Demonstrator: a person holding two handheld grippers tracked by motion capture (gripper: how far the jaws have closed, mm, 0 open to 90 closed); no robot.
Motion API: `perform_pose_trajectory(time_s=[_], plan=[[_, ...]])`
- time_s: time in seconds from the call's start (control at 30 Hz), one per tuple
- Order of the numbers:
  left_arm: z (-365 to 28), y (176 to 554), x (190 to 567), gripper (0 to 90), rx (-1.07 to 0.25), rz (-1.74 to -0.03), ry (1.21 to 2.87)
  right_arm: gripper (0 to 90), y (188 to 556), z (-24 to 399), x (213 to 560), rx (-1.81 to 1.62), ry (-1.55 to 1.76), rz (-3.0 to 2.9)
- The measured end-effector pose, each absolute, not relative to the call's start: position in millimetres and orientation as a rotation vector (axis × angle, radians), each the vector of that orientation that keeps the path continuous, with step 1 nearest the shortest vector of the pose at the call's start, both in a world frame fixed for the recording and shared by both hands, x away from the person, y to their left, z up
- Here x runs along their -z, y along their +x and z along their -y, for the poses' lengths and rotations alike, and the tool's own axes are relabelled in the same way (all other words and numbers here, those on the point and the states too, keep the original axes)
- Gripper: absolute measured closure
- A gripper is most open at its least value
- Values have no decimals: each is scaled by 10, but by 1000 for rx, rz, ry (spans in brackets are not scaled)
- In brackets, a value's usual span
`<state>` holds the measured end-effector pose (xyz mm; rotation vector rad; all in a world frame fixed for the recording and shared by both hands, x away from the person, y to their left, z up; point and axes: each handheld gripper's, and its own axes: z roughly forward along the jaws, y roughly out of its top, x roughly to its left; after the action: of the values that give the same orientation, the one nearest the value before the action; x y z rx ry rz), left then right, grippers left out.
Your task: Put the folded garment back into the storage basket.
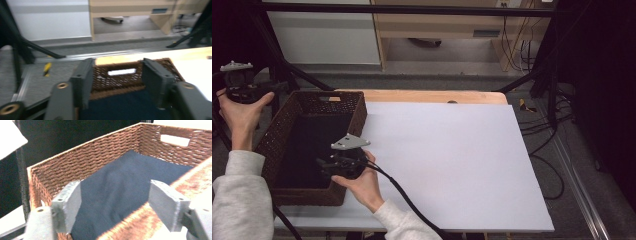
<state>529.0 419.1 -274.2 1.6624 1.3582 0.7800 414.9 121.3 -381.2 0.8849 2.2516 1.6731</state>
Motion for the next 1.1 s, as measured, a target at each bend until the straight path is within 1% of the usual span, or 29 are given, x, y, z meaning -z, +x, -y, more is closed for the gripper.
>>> perform_pose_trajectory(time_s=[0.07,0.13,0.2,0.3,0.33,0.37,0.43,0.53,0.7,0.83,1.1], plan=[[-4141,5237,2792,347,-762,-1337,1655,232,4150,-1074,3795,-1687,861,-2238],[-4092,5202,2826,318,-762,-1328,1659,209,4152,-961,3782,-1686,866,-2230],[-4031,5169,2854,262,-750,-1312,1667,189,4144,-853,3769,-1688,866,-2234],[-3974,5132,2886,233,-727,-1287,1659,163,4131,-778,3764,-1687,844,-2237],[-3914,5105,2927,202,-703,-1279,1665,137,4125,-695,3762,-1678,849,-2263],[-3887,5092,2946,192,-696,-1276,1670,130,4121,-667,3763,-1673,846,-2271],[-3841,5059,2980,139,-689,-1277,1672,115,4115,-586,3766,-1655,848,-2274],[-3780,5011,3037,99,-668,-1269,1678,81,4127,-444,3789,-1628,852,-2283],[-3646,4921,3104,36,-658,-1257,1696,60,4149,-183,3825,-1609,895,-2280],[-3508,4842,3148,21,-648,-1217,1713,51,4160,10,3847,-1615,918,-2276],[-3221,4698,3202,21,-621,-1130,1738,55,4169,301,3941,-1545,919,-2288]])
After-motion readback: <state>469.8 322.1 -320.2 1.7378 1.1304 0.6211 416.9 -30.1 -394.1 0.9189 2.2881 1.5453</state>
